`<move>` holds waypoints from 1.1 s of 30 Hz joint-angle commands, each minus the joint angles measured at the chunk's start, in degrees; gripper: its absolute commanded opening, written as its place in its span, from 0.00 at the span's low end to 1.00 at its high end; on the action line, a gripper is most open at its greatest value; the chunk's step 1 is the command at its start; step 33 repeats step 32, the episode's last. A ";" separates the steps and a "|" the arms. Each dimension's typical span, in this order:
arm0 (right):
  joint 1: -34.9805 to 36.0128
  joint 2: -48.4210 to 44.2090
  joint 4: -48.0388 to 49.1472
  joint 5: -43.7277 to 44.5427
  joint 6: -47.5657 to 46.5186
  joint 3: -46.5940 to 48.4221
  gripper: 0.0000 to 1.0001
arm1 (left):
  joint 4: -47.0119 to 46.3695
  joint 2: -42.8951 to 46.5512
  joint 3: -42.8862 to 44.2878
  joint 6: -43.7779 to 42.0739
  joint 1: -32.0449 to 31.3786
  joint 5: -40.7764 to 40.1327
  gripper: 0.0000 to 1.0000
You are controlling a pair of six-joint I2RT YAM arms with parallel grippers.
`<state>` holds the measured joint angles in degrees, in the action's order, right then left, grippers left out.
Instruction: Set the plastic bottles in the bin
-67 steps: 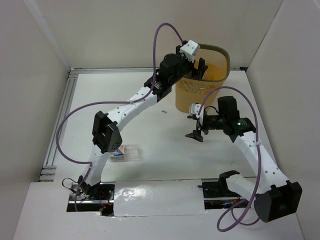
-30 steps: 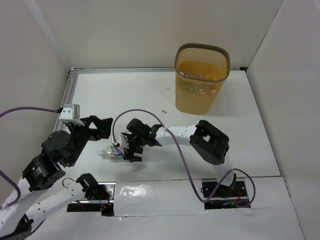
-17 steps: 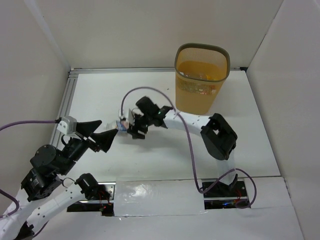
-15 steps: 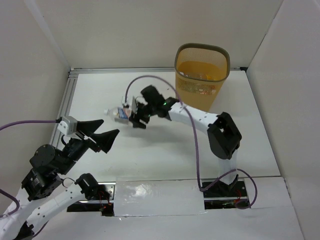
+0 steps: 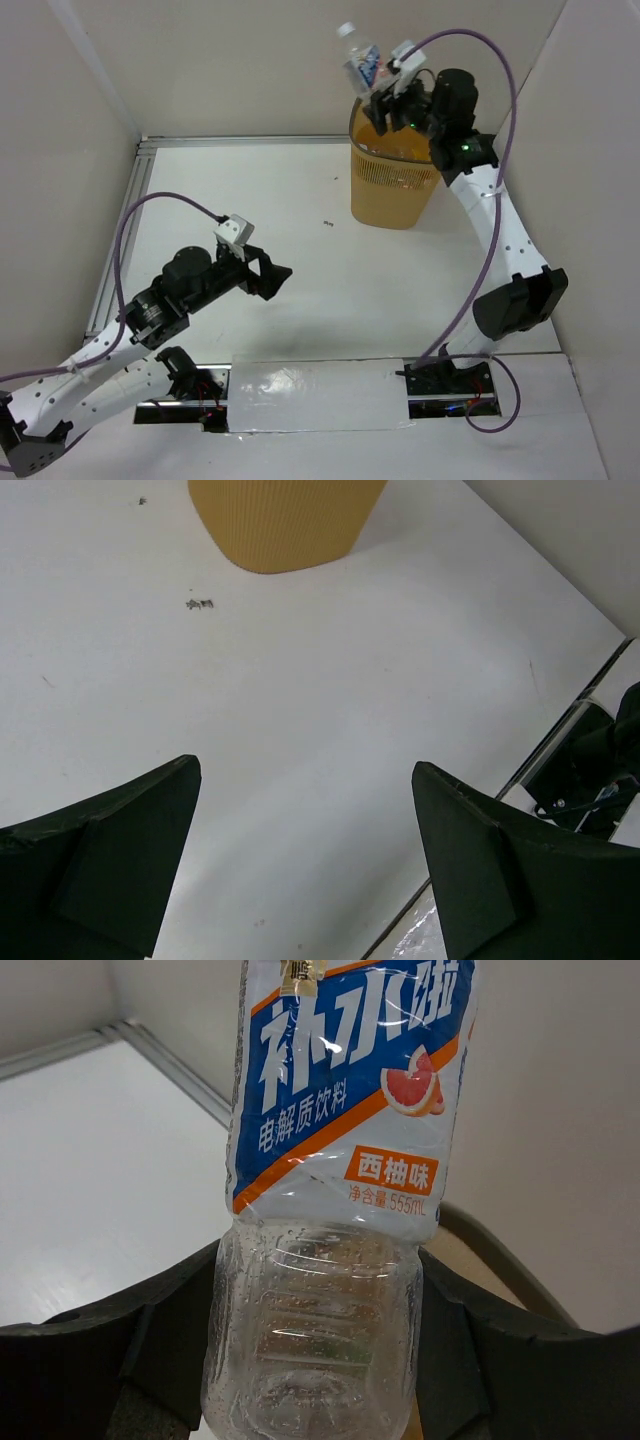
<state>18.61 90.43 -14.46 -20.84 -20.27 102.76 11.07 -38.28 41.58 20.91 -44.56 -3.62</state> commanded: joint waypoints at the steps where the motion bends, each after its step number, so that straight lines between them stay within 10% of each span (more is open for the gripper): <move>1: -8.31 1.41 -5.03 0.55 4.45 0.16 0.30 | -8.43 -0.91 0.25 -1.31 0.25 2.56 1.00; 3: -12.61 1.41 -6.54 -2.00 4.45 -0.54 0.34 | -9.66 -2.32 0.25 -0.78 0.26 3.96 1.00; 8: -18.43 3.17 -10.23 -7.54 4.45 -0.29 1.00 | -10.71 -6.36 0.96 -1.31 0.79 5.55 1.00; 17: -23.97 2.03 -14.89 -17.84 6.20 6.73 1.00 | -11.86 -8.65 1.48 -1.83 1.84 7.31 1.00; 23: -19.50 -2.27 -22.02 5.42 14.73 11.68 1.00 | -11.16 -9.88 2.01 -1.31 3.16 7.31 1.00; 33: -18.87 -28.63 -18.59 19.60 9.64 -19.59 1.00 | -11.69 -13.04 2.53 -1.31 5.88 10.12 1.00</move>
